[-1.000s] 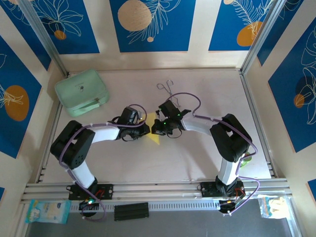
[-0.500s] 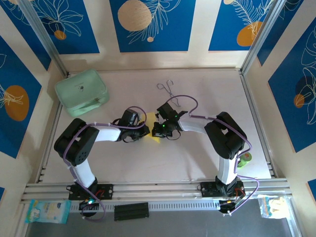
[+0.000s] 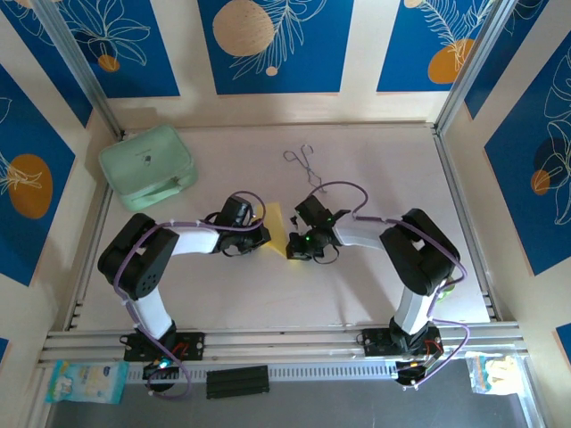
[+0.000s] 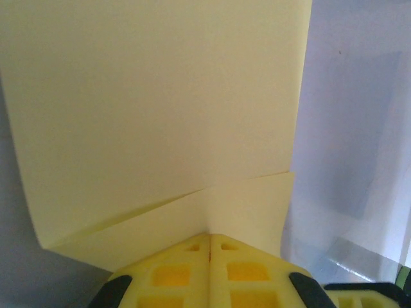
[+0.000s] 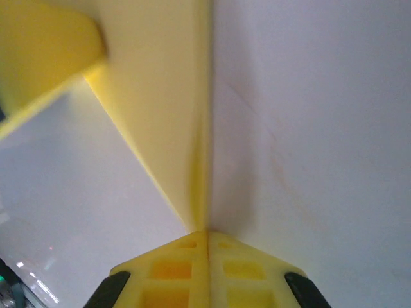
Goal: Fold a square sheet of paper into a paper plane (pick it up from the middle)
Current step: Third fold the triangle at the center of the table, then fourth fold the wing at the center of the table.
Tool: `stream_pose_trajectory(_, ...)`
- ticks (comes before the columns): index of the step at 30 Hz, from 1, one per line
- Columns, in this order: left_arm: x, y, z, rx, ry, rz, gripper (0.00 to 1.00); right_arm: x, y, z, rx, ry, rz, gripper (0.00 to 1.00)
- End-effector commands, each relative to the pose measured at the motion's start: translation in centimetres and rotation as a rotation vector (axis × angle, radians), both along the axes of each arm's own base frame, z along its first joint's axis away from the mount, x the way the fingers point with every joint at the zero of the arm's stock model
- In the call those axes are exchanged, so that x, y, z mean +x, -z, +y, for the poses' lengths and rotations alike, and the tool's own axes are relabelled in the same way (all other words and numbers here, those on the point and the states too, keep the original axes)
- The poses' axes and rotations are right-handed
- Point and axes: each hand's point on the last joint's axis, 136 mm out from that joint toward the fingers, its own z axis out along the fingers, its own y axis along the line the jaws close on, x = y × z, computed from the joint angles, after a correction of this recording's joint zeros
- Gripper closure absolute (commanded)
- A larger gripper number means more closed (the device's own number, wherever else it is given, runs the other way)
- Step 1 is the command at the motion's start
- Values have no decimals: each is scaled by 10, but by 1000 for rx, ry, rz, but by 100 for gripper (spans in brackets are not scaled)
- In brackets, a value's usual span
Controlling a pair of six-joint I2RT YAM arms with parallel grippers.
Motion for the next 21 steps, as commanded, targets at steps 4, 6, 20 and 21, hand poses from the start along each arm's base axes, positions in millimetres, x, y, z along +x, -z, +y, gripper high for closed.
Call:
stream_pose_trajectory(4,-13,12,8,73,23,70,92,-7,-15,-24,-52,39,-15,97)
stream_pose_trajectory(6,-6,-5,-1,33,52,29,88,7,-30,-19,-47,67,-79,86)
stream_pose_trajectory(20,47,-92,52,-83,-33,-206,28,79,-76,21,-32,210,-233,59)
stream_pose_trajectory(21,48,-92,62,-80,-53,-212,22,79,-75,26,-18,209,-219,60)
